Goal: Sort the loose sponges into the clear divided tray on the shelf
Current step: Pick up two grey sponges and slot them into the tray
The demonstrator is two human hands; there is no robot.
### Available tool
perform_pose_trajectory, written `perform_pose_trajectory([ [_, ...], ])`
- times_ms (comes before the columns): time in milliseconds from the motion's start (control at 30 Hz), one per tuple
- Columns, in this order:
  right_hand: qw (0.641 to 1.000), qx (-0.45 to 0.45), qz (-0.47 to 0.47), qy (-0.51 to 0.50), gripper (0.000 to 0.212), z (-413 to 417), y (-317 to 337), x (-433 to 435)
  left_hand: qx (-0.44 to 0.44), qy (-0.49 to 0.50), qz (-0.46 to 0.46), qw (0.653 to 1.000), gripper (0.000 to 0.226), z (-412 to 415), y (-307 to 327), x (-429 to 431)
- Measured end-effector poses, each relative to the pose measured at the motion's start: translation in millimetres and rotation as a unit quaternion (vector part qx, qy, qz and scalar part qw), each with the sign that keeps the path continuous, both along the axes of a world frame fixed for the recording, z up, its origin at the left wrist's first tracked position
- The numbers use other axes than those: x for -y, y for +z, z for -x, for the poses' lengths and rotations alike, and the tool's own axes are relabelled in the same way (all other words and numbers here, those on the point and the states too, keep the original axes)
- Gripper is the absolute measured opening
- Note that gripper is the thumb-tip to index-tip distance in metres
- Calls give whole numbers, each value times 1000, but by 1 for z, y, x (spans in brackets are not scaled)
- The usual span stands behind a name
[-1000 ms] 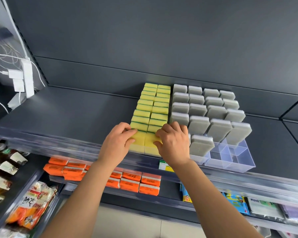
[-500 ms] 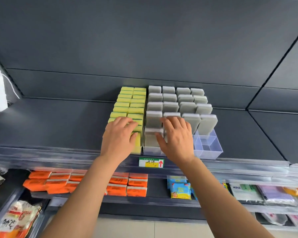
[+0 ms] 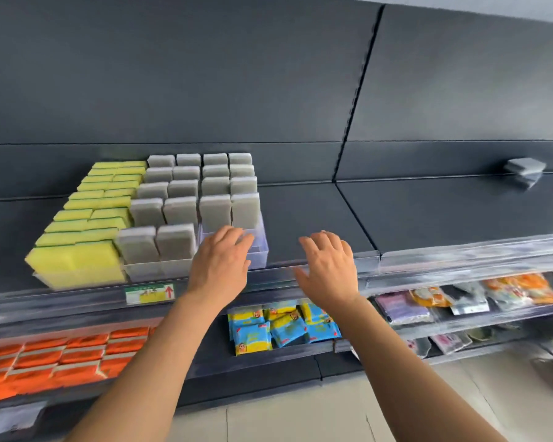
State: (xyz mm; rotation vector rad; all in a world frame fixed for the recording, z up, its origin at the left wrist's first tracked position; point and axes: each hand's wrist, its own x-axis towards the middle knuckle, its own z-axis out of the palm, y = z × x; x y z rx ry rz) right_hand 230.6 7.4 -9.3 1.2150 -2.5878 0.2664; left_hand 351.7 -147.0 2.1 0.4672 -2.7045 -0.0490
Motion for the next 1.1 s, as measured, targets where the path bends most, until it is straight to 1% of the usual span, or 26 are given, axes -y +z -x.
perform_pose_trajectory([
  [233, 997, -2, -23, -75, 43, 57, -12, -103, 27, -46, -6, 999, 41, 71, -16, -90],
  [333, 994, 14, -24, -109, 48, 79, -16, -141, 30, -79, -8, 996, 38, 105, -18, -122],
  [500, 985, 30, -19, -169, 49, 122, -22, -195, 35, -133, 2, 991, 33, 169, -21, -163],
  [700, 975, 44, -23, -217, 53, 185, -27, -241, 41, -185, -9, 982, 32, 251, -25, -202],
  [800, 969, 50, -23, -240, 54, 229, -29, -263, 40, -205, -5, 978, 33, 305, -29, -220],
  [1100, 957, 45, -21, -286, 46, 368, -21, -310, 28, -235, -29, 971, 31, 458, -24, -261],
])
